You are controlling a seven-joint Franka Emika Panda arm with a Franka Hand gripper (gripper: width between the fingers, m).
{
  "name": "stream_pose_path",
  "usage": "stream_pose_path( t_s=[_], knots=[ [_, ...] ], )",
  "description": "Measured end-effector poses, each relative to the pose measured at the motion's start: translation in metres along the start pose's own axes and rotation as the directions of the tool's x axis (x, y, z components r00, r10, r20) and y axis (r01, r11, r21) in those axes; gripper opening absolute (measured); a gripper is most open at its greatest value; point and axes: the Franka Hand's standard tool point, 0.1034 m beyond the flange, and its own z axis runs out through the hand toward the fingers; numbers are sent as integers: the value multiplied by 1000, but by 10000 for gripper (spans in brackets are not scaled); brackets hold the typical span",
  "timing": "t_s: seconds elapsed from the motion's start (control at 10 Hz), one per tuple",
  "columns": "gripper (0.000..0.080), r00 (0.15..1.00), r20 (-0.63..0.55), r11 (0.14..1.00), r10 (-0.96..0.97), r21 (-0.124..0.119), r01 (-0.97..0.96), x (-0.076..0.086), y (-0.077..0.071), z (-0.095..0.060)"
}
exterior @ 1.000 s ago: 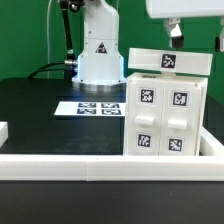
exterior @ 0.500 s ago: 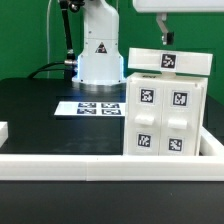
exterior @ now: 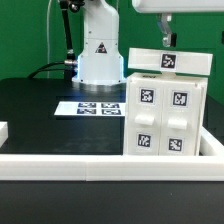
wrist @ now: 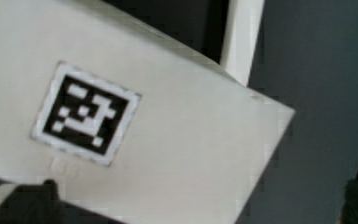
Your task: Assemble cabinet
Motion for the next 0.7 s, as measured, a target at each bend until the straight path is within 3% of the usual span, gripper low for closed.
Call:
stream_pose_path(
  t_s=[0.2, 0.4, 0.7],
  knots=[
    [797, 946, -4, 946, -324, -5, 324, 0, 5, 0],
    [797, 823, 2, 823, -567, -10, 567, -1, 9, 0],
    [797, 645, 16, 645, -764, -10, 764, -4, 15, 5]
  ],
)
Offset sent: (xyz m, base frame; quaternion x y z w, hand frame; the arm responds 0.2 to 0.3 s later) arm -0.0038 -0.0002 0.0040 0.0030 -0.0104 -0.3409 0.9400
